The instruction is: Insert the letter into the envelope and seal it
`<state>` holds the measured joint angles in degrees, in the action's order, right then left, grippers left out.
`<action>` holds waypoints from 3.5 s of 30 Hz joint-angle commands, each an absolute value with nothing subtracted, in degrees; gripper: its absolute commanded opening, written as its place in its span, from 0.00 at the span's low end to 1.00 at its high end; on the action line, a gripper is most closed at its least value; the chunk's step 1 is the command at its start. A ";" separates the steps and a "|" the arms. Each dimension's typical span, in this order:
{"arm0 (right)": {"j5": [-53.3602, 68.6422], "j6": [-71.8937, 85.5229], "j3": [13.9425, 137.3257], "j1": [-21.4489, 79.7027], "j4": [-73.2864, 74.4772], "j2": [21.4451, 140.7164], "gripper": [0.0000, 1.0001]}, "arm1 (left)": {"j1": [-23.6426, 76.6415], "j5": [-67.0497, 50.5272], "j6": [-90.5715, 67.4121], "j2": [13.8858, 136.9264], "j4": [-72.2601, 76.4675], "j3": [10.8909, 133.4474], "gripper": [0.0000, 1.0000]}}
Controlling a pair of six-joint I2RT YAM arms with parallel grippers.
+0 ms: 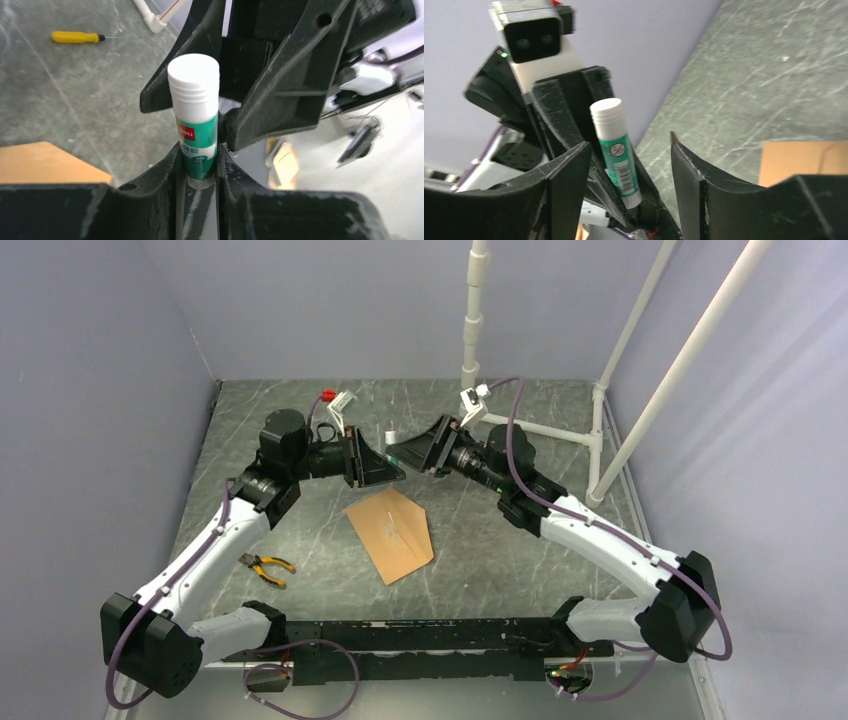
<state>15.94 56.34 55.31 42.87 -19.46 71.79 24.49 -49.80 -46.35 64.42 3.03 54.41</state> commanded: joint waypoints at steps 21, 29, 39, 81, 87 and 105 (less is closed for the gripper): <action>13.45 30.35 86.22 42.80 30.08 77.92 0.65 | 28.41 -49.88 9.10 73.46 -42.02 77.16 0.03; 22.26 33.09 84.47 42.80 26.65 78.95 0.46 | 28.65 -49.50 8.54 72.06 -41.34 77.52 0.02; 16.41 38.99 74.92 42.17 14.71 70.37 0.03 | 28.65 -45.17 -5.02 67.22 -28.38 72.24 0.65; 20.23 44.25 66.72 39.03 9.64 60.44 0.47 | 28.74 -56.94 -9.29 69.78 -20.76 71.32 0.03; 31.20 39.59 72.01 38.54 17.75 64.23 0.50 | 28.74 -58.18 -0.72 68.86 -27.12 73.24 0.02; 34.00 38.17 70.64 38.54 15.93 66.15 0.52 | 28.73 -62.62 3.65 69.20 -29.06 74.27 0.02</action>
<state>30.87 36.91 70.74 38.46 22.00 66.76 28.71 -59.02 2.00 70.26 -29.85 72.69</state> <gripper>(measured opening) 0.539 0.256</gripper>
